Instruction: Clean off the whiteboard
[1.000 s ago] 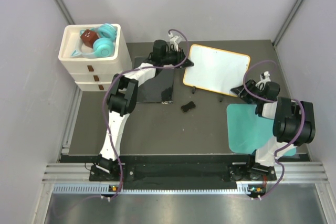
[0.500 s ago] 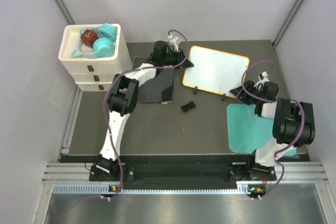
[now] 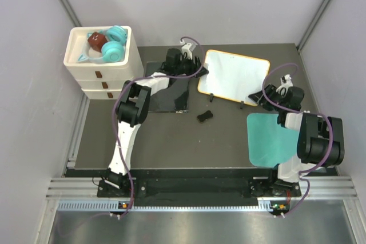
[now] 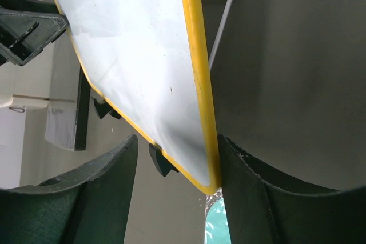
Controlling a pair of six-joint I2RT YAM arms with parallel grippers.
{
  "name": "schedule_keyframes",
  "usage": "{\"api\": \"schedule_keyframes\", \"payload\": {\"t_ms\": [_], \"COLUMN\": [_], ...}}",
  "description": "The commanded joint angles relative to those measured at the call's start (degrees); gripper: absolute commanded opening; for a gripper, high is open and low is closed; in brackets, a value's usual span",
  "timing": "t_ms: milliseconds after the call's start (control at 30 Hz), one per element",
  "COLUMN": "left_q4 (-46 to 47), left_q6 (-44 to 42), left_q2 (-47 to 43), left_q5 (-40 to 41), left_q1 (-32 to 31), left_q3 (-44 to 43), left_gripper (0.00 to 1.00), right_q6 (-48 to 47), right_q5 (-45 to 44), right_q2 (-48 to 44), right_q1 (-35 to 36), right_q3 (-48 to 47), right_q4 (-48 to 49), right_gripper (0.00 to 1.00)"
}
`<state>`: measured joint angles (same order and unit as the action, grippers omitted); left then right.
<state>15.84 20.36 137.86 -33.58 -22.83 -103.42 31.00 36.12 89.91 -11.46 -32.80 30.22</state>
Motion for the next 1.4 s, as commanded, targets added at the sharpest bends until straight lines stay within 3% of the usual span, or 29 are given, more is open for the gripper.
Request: {"api": "schedule_keyframes", "payload": {"t_ms": [0,700,1033,1200,1300,1367], "left_q4": [3.06,2.00,4.38,4.11,8.40,9.39], "left_q6": [-3.31,-5.77,-6.73,-8.85,-8.15,-7.88], "left_q2": [-3.74,-8.22,-12.62,-16.73,-21.91,-24.82], "left_q5": [3.26,2.82,4.23,11.75,17.30,20.38], "left_q1": [0.33,0.42,0.42,0.42,0.16,-0.72], "left_q3": [3.30,5.24,6.74,10.59,18.05,23.14], "left_gripper": [0.63,0.80,0.84,0.85,0.74,0.54], "right_q6": [-1.30,-2.35,-3.58,-3.49,-3.32,-3.41], "right_q5": [0.80,-6.15,-8.08,-9.05,-9.84,-10.19], "right_q2": [-1.23,-2.98,-5.27,-6.15,-6.76,-7.11], "right_q1": [0.57,0.57,0.57,0.57,0.57,0.57], "right_q3": [-2.36,-3.33,-2.54,-1.92,-1.48,-1.31], "right_q4": [0.63,-8.59,-10.27,-10.44,-10.44,-10.44], "right_gripper": [0.58,0.84,0.86,0.87,0.86,0.87]}}
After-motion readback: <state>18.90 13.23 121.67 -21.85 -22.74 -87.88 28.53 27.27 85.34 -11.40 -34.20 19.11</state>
